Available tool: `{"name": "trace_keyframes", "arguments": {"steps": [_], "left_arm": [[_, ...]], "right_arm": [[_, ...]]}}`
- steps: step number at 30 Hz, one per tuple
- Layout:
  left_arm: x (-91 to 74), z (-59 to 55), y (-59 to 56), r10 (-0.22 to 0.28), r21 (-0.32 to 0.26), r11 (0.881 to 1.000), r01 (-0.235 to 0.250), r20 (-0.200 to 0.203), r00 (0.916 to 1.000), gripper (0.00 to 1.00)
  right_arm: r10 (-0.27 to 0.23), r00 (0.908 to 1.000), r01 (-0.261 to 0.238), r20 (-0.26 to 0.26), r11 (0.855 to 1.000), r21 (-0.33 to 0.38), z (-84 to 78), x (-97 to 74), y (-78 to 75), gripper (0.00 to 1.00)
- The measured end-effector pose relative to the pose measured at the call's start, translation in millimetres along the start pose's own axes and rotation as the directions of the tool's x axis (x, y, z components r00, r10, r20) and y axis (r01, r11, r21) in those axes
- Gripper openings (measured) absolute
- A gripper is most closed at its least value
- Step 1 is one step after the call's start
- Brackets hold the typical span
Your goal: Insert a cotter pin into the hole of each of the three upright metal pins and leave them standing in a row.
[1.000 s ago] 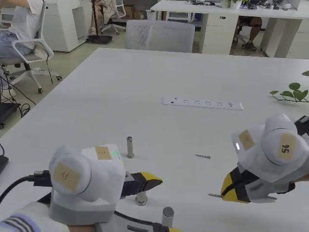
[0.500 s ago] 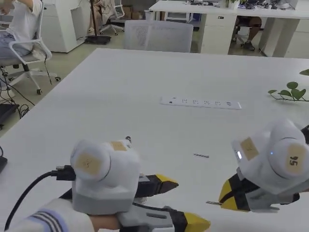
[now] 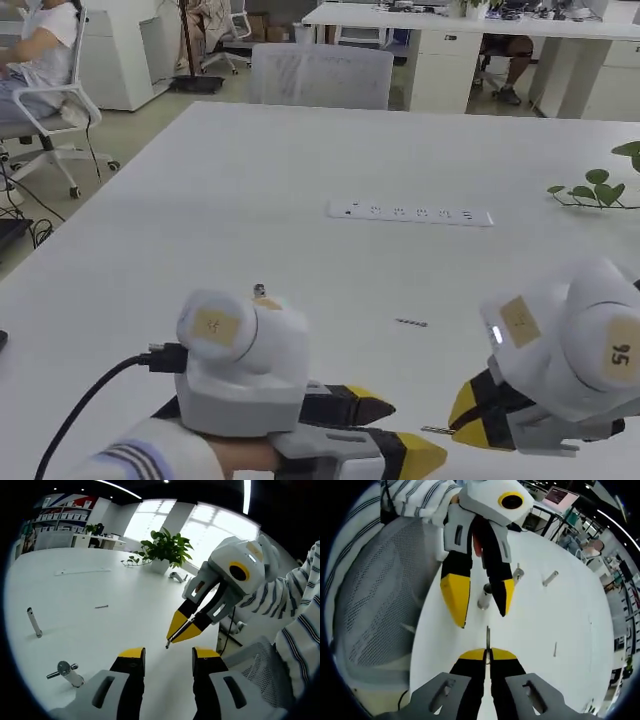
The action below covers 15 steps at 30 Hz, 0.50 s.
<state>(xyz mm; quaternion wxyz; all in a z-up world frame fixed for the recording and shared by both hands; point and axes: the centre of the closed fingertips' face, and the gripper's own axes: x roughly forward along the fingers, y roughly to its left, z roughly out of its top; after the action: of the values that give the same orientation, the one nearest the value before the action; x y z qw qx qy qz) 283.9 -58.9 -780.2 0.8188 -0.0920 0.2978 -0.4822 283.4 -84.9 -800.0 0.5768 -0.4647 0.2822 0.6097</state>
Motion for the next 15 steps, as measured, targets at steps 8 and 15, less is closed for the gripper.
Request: {"name": "trace_keyframes", "arguments": {"steps": [8,15], "left_arm": [[3.8,-4.4,-4.3,-0.014,-0.017,1.0,0.014,-0.018,0.9997,0.3],[4.5,-4.6,-4.8,-0.019,-0.04,0.999,0.019,-0.016,0.9997,0.27]], "right_arm": [[-0.045,0.9989,0.045,0.016,0.999,0.008,2.8,-2.0,6.4,0.03],[-0.11,0.9937,0.109,0.024,0.994,0.008,5.5,-3.1,10.7,0.03]]}}
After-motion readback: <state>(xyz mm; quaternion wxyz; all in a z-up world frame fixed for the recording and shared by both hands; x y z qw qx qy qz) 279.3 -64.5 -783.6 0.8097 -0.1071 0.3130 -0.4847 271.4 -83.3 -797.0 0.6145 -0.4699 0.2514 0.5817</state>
